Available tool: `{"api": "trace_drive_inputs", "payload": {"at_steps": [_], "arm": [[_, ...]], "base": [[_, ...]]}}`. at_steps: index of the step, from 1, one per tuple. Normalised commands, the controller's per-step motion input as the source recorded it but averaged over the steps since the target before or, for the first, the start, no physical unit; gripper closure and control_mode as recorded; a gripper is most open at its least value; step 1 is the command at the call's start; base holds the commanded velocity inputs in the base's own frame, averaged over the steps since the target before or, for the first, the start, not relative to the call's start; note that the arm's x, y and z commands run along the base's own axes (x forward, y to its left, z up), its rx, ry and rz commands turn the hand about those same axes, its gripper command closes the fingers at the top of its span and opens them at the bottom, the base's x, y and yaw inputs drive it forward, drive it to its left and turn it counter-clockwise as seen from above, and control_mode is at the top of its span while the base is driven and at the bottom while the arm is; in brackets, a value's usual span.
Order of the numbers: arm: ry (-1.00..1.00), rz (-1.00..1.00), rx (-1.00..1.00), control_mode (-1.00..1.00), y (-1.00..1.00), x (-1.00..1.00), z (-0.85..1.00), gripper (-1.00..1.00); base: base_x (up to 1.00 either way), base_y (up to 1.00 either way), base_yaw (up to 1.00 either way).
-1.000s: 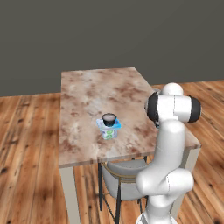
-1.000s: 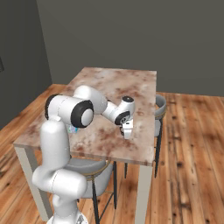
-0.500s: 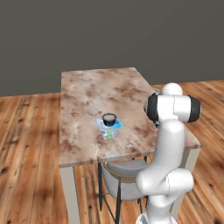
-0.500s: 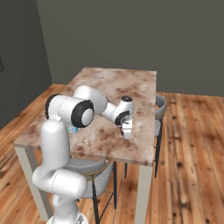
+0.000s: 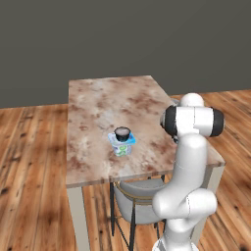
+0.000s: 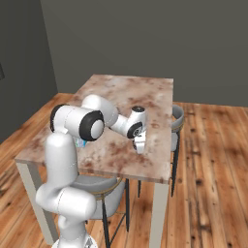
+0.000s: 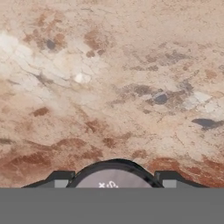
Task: Stack the yogurt containers by placing the smaller containers on top of the larger containers.
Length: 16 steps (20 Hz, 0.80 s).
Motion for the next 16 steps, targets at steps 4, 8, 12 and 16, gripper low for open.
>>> {"api": "trace_drive_inputs", "payload": {"at_steps": [4,8,12,16], "arm": [[0.00,0.00,0.00,-1.00,0.00,0.00,-0.02,1.00],[0.00,0.00,0.00,-1.00,0.00,0.00,0.00,1.00],[0.00,0.00,0.00,-1.00,0.00,-0.02,0.12,1.00],[0.00,0.00,0.00,-1.00,0.00,-0.11,0.44,1.00]], "base": [[0.00,0.00,0.00],[0.00,0.00,0.00],[0.00,0.00,0.00],[0.00,0.00,0.00]]}}
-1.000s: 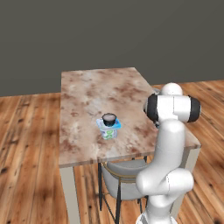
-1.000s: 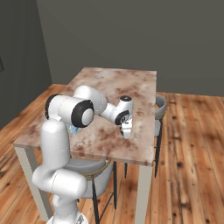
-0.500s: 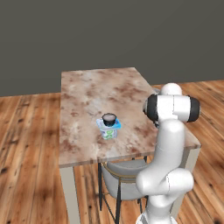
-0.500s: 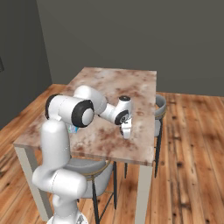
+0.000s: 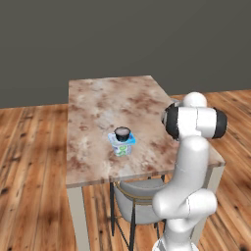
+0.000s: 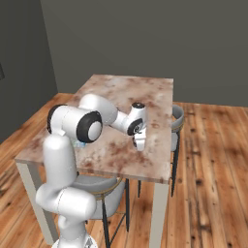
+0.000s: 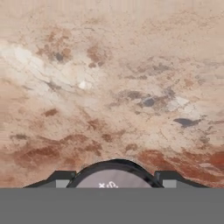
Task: Stack the yogurt containers by placing the smaller containers on top of the larger containers.
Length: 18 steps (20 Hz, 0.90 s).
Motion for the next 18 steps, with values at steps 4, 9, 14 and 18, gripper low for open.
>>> {"api": "trace_drive_inputs", "payload": {"at_steps": [4,9,14,18], "arm": [[0.01,0.00,0.00,-1.00,0.03,-0.24,0.45,1.00],[0.00,0.00,0.00,-1.00,0.26,-0.39,0.38,1.00],[-0.05,0.00,0.00,-1.00,0.47,-0.54,0.37,1.00],[-0.11,0.00,0.00,-1.00,0.42,-0.56,0.54,1.00]], "base": [[0.00,0.00,0.00],[0.00,0.00,0.00],[0.00,0.00,0.00],[0.00,0.00,0.00]]}}
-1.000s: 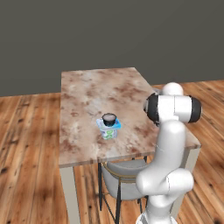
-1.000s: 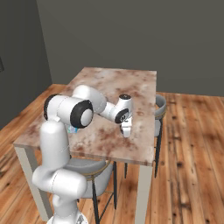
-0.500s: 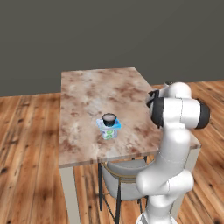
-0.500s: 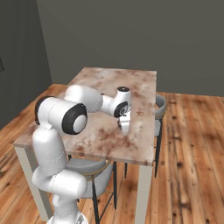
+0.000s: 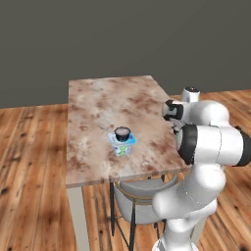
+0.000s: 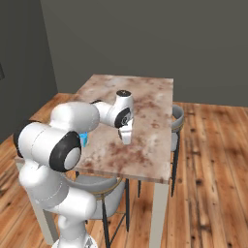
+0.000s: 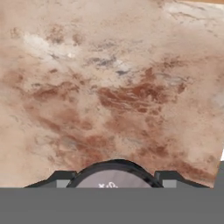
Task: Stack the yogurt containers by placing the smaller containers on top of the larger containers.
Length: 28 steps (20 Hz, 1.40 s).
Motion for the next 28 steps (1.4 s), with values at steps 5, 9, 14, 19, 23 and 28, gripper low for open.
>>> {"api": "trace_drive_inputs", "payload": {"at_steps": [5,9,14,19,23,28], "arm": [[-0.11,0.00,0.00,-1.00,0.42,-0.54,0.57,1.00],[-0.08,0.00,-0.01,-1.00,0.46,-0.48,0.54,1.00],[-0.04,0.00,-0.01,-1.00,0.42,-0.37,0.54,1.00],[0.00,0.00,-0.01,-1.00,0.39,-0.29,0.49,1.00],[0.00,0.00,0.00,-1.00,0.41,-0.19,0.40,1.00],[0.00,0.00,0.00,-1.00,0.47,-0.09,0.28,1.00]], "base": [[0.00,0.00,0.00],[0.00,0.00,0.00],[0.00,0.00,0.00],[0.00,0.00,0.00],[0.00,0.00,0.00],[0.00,0.00,0.00]]}}
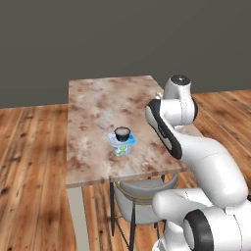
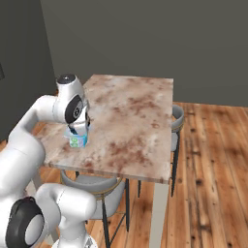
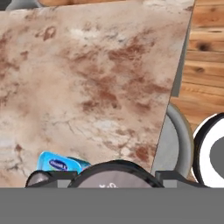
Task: Stack the yogurt containers by placing the smaller containers on top of the larger containers.
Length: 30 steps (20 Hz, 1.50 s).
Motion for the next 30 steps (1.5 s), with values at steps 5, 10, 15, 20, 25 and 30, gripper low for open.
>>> {"api": "trace_drive_inputs", "payload": {"at_steps": [5,10,15,20,25,30], "arm": [[0.00,0.01,0.00,-1.00,0.46,0.00,0.09,1.00],[0.00,0.02,0.00,-1.00,0.37,0.00,0.00,1.00],[0.00,0.07,0.00,-1.00,0.13,0.09,0.00,1.00],[0.00,0.08,0.00,-1.00,0.11,0.21,0.00,1.00],[0.00,0.04,0.00,-1.00,0.24,0.25,0.00,1.00],[0.00,0.03,0.00,-1.00,0.23,0.18,0.00,1.00]], "base": [[0.00,0.00,0.00],[0.00,0.00,0.00],[0.00,0.00,0.00],[0.00,0.00,0.00],[0.00,0.00,0.00],[0.00,0.00,0.00]]}}
